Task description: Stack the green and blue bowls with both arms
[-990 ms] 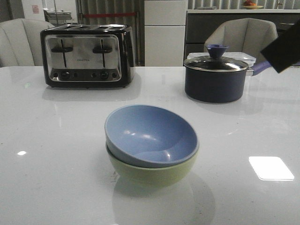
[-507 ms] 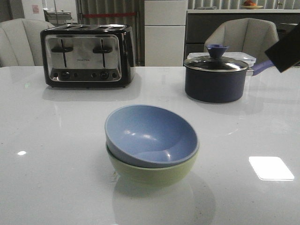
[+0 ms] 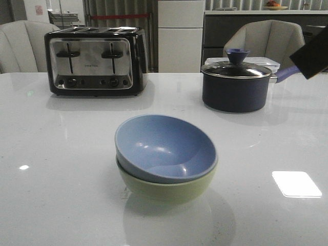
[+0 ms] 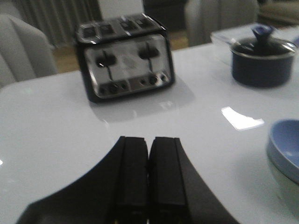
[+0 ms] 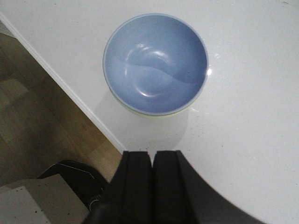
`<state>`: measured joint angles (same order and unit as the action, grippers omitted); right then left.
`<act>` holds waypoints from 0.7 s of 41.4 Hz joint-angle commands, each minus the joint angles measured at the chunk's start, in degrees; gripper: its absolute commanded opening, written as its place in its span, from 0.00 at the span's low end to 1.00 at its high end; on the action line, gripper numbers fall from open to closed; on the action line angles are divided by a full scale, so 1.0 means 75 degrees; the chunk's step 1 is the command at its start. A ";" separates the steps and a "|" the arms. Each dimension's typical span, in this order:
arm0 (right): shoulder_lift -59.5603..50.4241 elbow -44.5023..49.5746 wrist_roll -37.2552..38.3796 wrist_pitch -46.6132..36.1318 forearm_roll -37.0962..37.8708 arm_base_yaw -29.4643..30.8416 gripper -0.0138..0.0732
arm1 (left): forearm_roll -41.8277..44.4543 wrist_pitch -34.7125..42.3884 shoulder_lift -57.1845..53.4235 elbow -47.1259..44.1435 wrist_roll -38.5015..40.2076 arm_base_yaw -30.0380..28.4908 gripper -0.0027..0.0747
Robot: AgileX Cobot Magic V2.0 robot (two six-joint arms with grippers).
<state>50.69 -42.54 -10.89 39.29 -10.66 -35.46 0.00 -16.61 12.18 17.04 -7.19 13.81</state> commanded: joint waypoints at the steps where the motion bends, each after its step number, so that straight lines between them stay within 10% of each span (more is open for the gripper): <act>1: -0.0066 -0.0207 -0.0003 -0.0461 0.0007 -0.0003 0.24 | -0.0089 0.1885 -0.0692 -0.0746 0.0071 -0.0673 0.16; 29: -0.0066 -0.0207 -0.0003 -0.0459 0.0007 -0.0003 0.24 | -0.0503 0.2682 -0.1800 -0.2330 0.0071 -0.1298 0.16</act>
<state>50.69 -42.45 -10.89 39.29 -10.66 -35.46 -3.14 -1.89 -0.26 -0.26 -7.19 4.22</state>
